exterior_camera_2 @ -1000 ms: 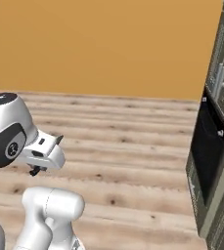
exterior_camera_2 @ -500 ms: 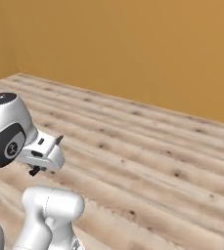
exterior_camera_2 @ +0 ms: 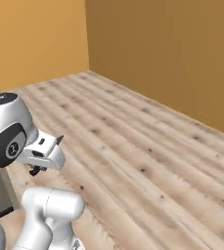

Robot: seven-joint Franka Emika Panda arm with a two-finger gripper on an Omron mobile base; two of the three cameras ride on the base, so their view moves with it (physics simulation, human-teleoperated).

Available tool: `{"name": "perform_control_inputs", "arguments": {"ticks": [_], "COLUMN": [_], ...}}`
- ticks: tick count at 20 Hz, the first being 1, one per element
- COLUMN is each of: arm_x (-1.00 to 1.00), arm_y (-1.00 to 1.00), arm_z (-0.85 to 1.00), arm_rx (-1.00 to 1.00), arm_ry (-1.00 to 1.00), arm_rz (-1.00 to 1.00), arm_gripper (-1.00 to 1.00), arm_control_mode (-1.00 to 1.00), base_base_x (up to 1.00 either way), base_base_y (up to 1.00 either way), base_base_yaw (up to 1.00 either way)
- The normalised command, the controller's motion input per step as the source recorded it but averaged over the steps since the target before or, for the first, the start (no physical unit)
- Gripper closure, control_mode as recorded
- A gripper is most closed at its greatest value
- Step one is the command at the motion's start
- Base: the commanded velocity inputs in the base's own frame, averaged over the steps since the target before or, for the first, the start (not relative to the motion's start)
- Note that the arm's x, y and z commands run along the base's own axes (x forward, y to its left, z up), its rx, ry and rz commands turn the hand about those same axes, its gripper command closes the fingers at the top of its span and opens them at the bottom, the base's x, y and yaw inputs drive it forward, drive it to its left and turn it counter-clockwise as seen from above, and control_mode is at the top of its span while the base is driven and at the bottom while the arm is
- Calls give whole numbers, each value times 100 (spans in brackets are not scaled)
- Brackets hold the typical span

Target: Retrieve the butter from the fridge and place it on a plate on the dining table. Then retrieve the butter knife by the fridge and place it near the plate.

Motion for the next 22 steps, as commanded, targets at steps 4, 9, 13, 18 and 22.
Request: {"name": "perform_control_inputs", "arguments": {"ticks": [4, 9, 13, 18, 22], "arm_x": [0, 0, 0, 0, 0], "arm_y": [0, 0, 0, 0, 0], "arm_z": [0, 0, 0, 0, 0], "arm_rx": [0, 0, 0, 0, 0], "arm_ry": [0, 0, 0, 0, 0], "arm_rz": [0, 0, 0, 0, 0], "arm_gripper": [100, 100, 100, 100, 100], "arm_control_mode": [100, 100, 100, 100, 100], "base_base_x": [100, 100, 99, 100, 99], "base_base_y": [0, 0, -9, -47, -100], "base_base_yaw": [59, 50, 46, 44, 36]}}
